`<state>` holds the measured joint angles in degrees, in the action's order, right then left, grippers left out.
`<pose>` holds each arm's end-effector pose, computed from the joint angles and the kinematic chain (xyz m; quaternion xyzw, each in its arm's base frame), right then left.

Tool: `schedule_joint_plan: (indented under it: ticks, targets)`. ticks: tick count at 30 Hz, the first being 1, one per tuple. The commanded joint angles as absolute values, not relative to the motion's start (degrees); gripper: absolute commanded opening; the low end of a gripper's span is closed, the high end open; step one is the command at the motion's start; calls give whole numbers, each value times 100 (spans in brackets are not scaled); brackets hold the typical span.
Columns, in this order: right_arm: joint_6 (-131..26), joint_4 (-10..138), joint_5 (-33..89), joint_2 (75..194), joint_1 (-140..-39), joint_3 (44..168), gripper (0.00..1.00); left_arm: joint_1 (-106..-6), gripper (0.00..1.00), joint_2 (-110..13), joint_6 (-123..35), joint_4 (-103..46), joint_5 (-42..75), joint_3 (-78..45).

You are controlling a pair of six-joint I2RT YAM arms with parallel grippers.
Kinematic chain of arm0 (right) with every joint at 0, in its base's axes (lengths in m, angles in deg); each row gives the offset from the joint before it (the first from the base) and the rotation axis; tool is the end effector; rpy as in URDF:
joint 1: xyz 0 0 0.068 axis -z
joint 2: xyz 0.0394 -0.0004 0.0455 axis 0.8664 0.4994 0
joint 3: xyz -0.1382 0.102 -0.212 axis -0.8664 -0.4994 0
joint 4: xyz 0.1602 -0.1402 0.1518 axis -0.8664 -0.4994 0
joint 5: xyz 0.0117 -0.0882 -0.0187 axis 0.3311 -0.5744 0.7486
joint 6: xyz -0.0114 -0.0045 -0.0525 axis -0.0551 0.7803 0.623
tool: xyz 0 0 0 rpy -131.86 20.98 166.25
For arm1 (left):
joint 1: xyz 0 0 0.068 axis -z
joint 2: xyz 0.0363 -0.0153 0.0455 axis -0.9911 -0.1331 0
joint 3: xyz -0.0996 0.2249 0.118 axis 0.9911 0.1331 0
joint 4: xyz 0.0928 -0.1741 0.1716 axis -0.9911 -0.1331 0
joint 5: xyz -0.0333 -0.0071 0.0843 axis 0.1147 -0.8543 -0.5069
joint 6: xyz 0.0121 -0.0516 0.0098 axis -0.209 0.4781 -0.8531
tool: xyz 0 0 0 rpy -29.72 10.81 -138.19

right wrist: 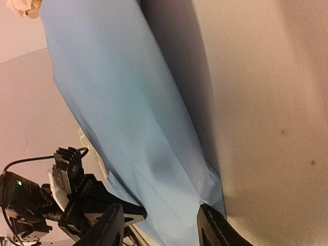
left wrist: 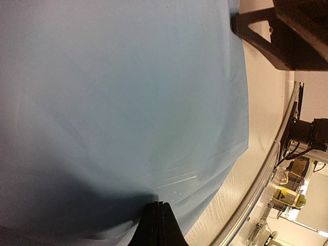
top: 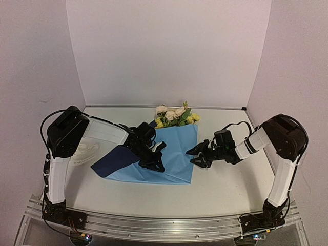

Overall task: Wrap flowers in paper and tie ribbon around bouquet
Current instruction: Press the fold line on the 2/3-folded wrapping paper.

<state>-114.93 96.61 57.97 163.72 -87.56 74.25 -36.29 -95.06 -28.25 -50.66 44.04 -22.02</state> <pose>0.2998 0.1810 0.1035 0.1544 0.8359 0.5208 0.0788 0.2774 -0.3177 0.1190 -0.2216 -0.9033 0.3673 0.0071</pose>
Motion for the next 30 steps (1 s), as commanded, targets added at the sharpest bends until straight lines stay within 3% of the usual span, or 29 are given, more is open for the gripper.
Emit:
schedule_joint_plan:
  ticks: [1,10,30]
  targets:
    - [-11663,9763,5617,16748,-8593,7920,51,-3664,0,-9870,-2942,-5523,3792,-2151]
    - [-11778,9747,5427,17156,-8116,8398,51,-3685,0,-9841,-2982,-5539,3814,-2109]
    - [-11781,8268,4892,18432,-7593,10818,51,-3727,0,-9799,-3036,-5524,3914,-2082]
